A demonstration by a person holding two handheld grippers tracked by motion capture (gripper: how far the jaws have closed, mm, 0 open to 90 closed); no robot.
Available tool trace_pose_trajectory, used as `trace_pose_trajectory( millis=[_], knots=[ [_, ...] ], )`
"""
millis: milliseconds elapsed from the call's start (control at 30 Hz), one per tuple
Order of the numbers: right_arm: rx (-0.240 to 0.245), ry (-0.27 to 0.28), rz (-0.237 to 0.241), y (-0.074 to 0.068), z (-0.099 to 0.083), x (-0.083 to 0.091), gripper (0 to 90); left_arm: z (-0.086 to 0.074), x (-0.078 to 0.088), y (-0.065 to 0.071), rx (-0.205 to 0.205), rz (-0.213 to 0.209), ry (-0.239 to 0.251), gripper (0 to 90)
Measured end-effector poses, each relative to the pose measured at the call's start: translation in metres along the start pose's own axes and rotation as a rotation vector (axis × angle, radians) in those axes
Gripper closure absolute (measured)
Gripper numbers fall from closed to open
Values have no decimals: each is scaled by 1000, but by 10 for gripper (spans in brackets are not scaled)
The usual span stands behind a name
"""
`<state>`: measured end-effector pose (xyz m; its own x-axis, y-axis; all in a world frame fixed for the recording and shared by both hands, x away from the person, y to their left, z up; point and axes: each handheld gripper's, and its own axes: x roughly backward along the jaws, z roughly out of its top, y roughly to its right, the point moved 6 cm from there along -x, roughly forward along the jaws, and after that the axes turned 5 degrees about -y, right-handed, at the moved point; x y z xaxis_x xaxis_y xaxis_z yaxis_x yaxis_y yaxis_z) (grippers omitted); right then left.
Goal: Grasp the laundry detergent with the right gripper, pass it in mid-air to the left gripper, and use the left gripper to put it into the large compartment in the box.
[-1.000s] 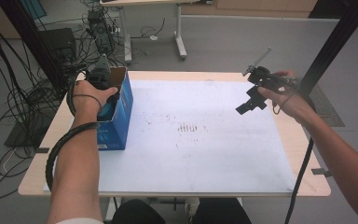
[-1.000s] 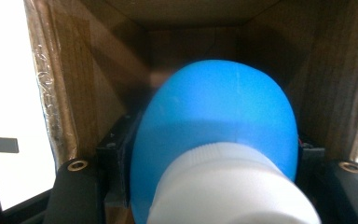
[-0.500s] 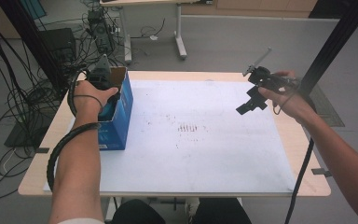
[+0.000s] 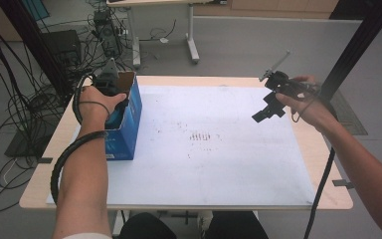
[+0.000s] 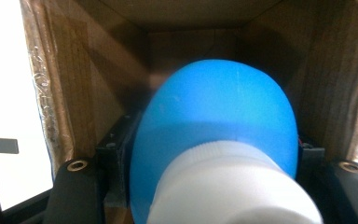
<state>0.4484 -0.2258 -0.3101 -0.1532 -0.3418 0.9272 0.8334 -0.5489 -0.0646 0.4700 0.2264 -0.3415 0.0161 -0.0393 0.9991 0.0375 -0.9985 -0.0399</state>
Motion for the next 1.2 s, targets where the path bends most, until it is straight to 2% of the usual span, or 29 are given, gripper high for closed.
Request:
trace_pose_trajectory(
  millis=[1200],
  knots=[
    [9, -3, -10, -2, 1, 4, 49, -1, 0, 0, -3, 0, 7, 352]
  ],
)
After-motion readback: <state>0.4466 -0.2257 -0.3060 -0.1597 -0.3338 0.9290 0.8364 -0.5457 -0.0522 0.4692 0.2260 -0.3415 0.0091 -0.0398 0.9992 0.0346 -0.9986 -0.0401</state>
